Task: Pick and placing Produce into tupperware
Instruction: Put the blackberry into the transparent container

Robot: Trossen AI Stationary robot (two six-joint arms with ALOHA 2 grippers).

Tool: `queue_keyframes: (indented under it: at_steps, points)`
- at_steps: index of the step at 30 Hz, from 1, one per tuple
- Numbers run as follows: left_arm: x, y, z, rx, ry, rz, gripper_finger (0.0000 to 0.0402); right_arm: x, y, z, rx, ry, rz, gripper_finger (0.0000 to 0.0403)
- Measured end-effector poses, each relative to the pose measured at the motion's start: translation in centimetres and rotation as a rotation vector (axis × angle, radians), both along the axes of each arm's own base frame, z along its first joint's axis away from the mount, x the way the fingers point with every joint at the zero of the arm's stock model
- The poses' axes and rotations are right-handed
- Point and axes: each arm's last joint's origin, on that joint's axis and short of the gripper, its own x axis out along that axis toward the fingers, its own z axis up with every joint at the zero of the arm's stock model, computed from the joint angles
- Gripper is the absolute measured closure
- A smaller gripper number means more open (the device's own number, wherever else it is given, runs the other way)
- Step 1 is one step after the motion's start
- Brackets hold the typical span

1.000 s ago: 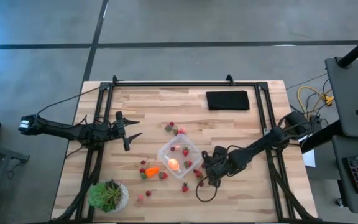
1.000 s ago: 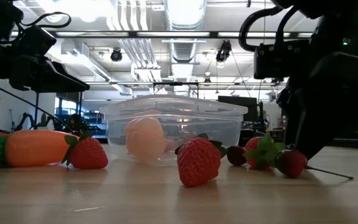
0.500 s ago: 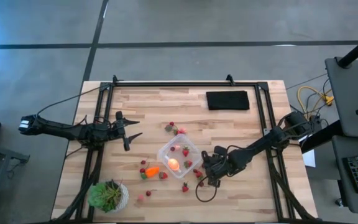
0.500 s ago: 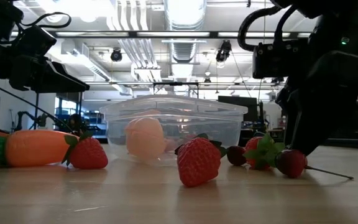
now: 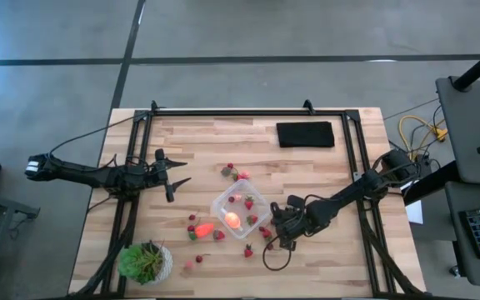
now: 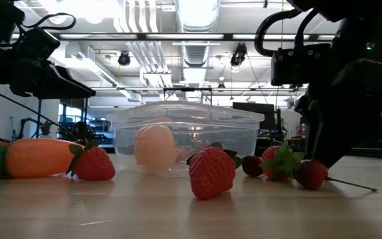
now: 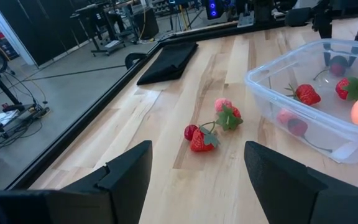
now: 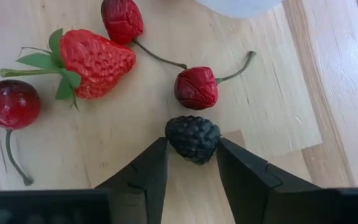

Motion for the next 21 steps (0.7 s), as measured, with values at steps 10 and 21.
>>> queue_keyframes:
  at_steps: [10,21]
  points:
    - [0.0,0.0,0.0,0.0,0.0,0.0,0.016,0.22,-0.22,0.09,0.009,-0.007,-0.023,0.0302]
    - [0.0,0.0,0.0,0.0,0.0,0.0,0.016,0.81,-0.11,0.8,0.004,-0.031,-0.032,0.0311]
